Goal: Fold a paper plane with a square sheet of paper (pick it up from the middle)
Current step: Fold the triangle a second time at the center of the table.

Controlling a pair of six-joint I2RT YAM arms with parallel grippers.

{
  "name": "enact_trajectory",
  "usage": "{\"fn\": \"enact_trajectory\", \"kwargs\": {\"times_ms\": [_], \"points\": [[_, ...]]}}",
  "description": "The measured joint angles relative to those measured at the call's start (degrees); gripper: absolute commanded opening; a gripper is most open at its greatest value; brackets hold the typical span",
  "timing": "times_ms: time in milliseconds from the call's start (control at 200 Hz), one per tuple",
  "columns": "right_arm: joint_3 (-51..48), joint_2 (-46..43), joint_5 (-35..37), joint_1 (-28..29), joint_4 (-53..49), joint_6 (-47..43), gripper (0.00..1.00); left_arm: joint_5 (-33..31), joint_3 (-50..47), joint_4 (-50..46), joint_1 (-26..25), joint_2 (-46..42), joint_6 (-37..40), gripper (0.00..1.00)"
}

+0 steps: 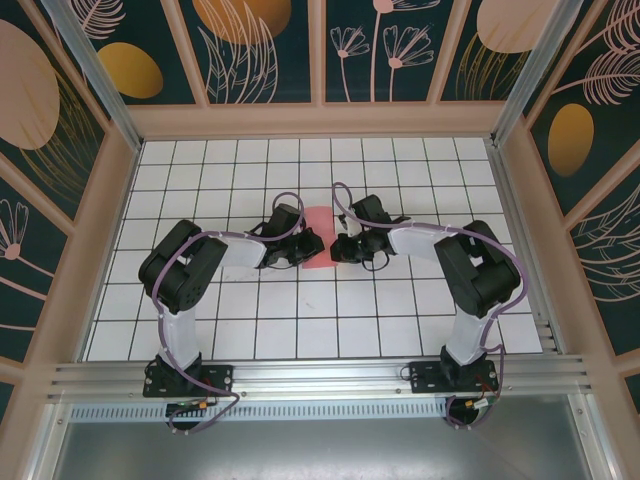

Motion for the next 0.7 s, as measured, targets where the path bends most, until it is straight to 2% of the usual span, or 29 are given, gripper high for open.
{"fn": "enact_trajectory", "kwargs": {"times_ms": [455,701], "points": [[-0.11,1.84,0.87,0.0,-2.36,-0.63,0.12,0.0,-0.07,0.11,0.0,-0.02,0.0,0.12],[0.59,-0.52,1.09,0.0,-2.97,-0.66,0.12,-0.07,-0.11,0.15,0.0,-0.04,0.0,0.12]]}}
